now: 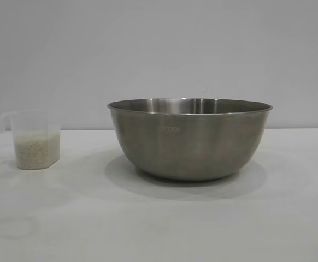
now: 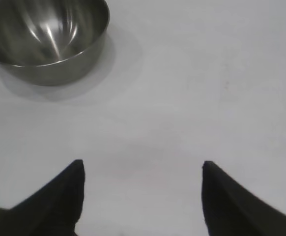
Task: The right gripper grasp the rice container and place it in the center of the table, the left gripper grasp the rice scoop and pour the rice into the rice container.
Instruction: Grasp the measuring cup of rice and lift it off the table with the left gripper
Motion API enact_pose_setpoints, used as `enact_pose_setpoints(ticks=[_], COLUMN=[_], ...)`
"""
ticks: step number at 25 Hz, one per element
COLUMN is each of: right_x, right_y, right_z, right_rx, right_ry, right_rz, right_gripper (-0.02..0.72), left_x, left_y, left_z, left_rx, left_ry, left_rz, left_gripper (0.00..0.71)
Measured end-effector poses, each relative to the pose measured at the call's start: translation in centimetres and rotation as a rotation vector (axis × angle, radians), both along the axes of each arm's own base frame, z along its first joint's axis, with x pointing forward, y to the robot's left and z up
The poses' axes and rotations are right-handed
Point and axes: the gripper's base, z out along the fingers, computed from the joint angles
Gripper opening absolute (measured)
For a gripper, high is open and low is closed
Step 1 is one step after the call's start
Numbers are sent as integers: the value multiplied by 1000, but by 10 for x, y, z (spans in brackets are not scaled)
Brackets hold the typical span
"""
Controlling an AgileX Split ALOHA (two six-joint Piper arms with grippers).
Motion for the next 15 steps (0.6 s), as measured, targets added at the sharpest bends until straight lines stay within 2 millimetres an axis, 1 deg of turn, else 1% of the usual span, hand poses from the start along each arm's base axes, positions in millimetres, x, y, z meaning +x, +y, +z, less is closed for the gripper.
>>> enact_pose_setpoints(ticks=[3,10,11,15], right_x=[0,0,0,0], right_y=[0,0,0,0], right_z=[0,0,0,0], right_rx=[0,0,0,0], right_ry=[0,0,0,0], right_rz=[0,0,0,0], right_gripper=[468,468,421,422], left_x=[2,26,28,36], left_y=[-1,-6,-6,-8], left_z=[-5,-9,-10,-16], left_rx=[1,-8,-9,-8], left_ry=[11,-28,-31,-29], left_rz=[1,1,1,1], left_gripper=[223,223,223,223])
